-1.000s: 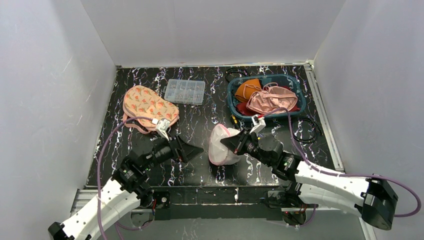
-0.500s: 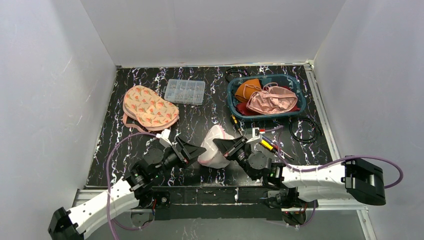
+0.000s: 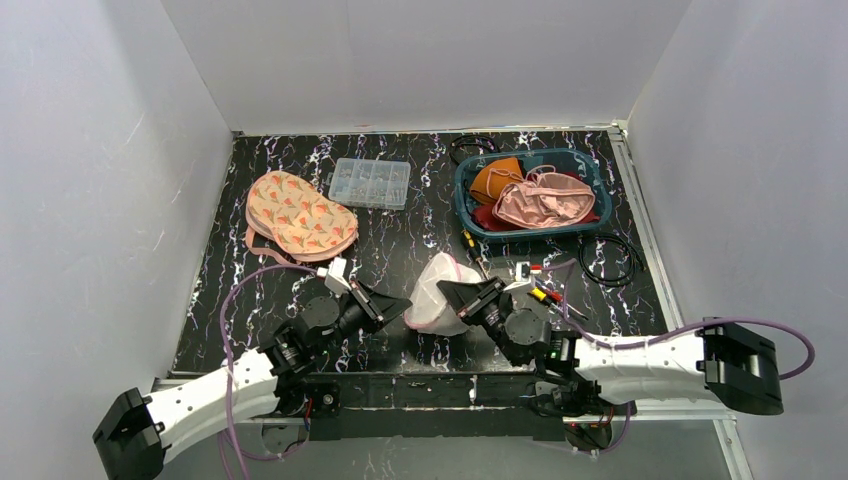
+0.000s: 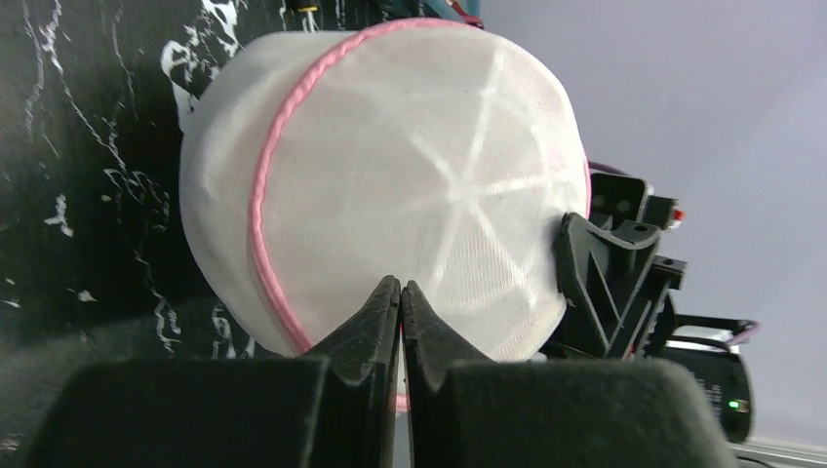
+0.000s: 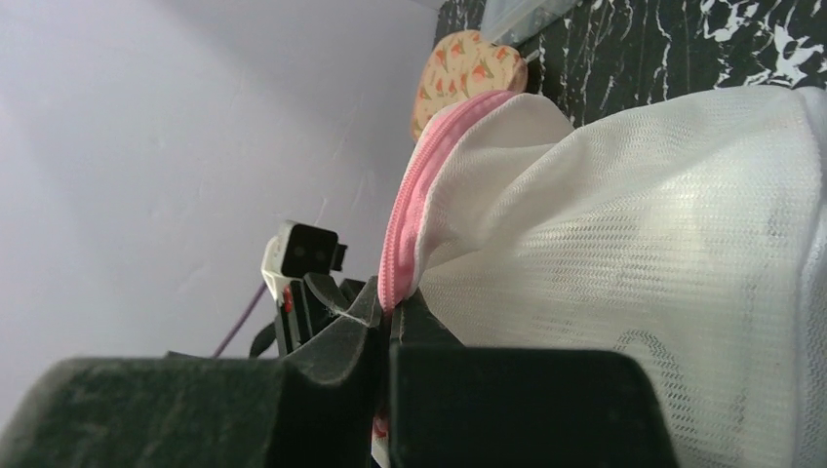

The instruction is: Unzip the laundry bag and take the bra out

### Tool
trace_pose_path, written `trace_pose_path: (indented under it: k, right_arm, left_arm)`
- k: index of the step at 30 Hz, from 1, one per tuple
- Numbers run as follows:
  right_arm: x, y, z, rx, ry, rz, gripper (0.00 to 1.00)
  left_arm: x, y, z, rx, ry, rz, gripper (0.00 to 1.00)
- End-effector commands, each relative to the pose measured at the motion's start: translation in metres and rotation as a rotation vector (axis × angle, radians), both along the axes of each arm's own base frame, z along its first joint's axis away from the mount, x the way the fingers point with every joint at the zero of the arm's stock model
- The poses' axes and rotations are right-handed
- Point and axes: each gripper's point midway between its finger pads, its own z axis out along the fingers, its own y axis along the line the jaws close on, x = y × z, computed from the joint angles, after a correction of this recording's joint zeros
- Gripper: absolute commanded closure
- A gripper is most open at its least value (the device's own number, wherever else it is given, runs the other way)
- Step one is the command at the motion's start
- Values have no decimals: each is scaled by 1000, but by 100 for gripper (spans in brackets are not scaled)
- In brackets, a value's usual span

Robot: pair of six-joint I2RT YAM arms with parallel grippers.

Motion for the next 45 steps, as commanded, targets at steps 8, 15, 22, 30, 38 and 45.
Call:
trace_pose_path:
  k: [8,15,22,30,38,45]
  right_arm:
    - [-24,-40,-21,-335,-9,119,9]
    - [-24,-84,-17,-637,-54,156,1]
    - [2,-84,-16,-890,-35,270,1]
    - [53,-69,-27,-747,38,455,5]
    - [65,-42,-50,-636,57,521,16]
    - [63,-41,-77,-661,131,555,24]
  left_arm:
    - [7,18,4,293,-135,-23,100]
    - [0,29,10,391,-193,-77,100]
    - [-10,22,9,373,-143,-136,79]
    - [-27,-1,6,138,29,-178,20]
    - [-35,-14,-2,139,100,-221,17]
    - [-38,-32,-28,172,179,-269,18]
